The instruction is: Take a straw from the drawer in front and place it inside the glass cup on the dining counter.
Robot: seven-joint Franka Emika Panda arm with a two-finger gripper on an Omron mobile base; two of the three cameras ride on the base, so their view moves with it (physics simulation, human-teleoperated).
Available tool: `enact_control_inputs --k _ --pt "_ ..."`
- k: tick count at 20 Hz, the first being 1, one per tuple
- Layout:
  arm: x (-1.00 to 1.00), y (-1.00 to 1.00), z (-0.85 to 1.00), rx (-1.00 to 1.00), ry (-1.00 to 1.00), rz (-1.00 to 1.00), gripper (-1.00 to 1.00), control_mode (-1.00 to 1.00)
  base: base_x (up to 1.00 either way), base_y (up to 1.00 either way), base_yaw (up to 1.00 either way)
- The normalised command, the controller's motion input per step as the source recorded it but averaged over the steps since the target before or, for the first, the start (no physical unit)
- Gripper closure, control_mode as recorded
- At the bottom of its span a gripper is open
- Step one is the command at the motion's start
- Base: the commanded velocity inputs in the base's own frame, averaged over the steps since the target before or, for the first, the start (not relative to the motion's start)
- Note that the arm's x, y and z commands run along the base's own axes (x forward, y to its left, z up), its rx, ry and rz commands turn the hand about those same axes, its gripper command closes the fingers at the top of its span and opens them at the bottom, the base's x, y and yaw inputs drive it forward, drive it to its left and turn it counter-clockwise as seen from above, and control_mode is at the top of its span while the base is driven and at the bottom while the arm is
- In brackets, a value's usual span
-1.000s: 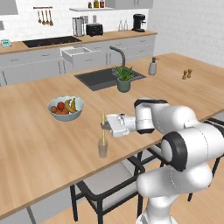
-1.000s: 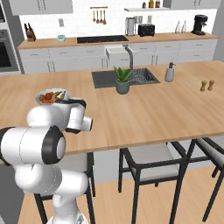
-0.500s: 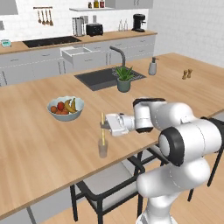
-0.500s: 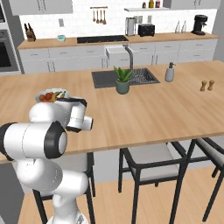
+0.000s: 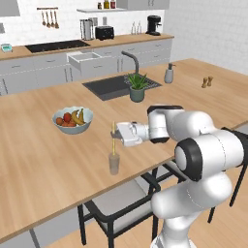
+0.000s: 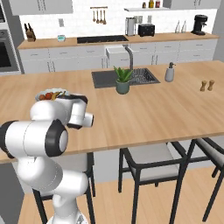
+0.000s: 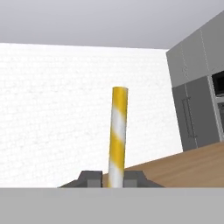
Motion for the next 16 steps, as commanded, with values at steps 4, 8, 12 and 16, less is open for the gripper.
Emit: enact_control_inputs --k 4,8,12,16 --pt "0.00 0.00 0.04 0.00 0.00 0.00 1.00 -1.00 0.00 0.00 0.00" --pt "0.00 0.00 0.00 0.00 0.00 -0.01 1.00 -1.00 0.00 0.00 0.00" --pt "0.00 0.00 -0.05 0.00 0.00 -0.01 1.00 -1.00 0.00 0.00 0.00" --pt "0.00 0.00 -0.16 0.00 0.00 -0.01 1.00 -1.00 0.00 0.00 0.00"
